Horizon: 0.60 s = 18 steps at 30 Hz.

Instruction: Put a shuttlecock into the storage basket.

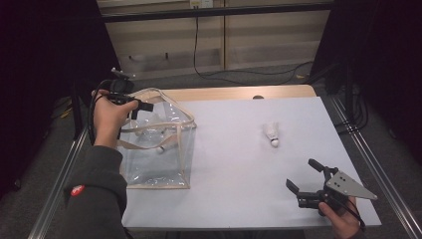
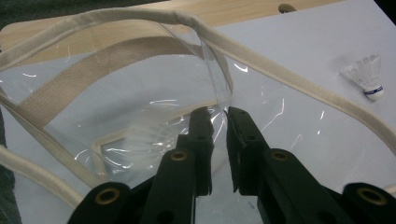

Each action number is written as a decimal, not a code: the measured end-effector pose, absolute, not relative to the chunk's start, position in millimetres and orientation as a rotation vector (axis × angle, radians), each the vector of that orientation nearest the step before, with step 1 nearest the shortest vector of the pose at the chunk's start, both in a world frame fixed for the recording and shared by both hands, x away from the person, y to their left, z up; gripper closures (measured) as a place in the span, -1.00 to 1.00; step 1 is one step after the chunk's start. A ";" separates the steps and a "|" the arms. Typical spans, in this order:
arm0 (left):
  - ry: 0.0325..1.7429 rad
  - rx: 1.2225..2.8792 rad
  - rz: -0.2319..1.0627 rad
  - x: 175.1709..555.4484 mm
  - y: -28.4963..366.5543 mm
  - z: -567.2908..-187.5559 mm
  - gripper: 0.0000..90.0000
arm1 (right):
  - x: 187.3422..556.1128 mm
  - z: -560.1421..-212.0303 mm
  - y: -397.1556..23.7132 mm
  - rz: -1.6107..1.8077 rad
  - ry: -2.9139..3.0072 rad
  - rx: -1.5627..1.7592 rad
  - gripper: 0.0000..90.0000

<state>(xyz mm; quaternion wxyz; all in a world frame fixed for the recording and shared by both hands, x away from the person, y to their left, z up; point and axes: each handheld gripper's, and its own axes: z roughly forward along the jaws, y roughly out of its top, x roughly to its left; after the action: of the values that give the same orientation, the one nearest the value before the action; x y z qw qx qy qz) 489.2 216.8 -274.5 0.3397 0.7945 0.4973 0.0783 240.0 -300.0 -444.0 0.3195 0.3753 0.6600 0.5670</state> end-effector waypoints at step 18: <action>1.208 2.047 0.096 476.4 203.5 -262.1 0.43 | 239.8 -443.5 -301.1 1.489 1.730 0.989 -0.98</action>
<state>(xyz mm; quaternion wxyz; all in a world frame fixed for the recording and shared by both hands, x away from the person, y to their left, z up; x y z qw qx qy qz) 476.4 203.5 -262.1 0.3721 0.7988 0.4713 0.0376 239.8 -301.1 -443.5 0.3212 0.3766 0.6586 0.5668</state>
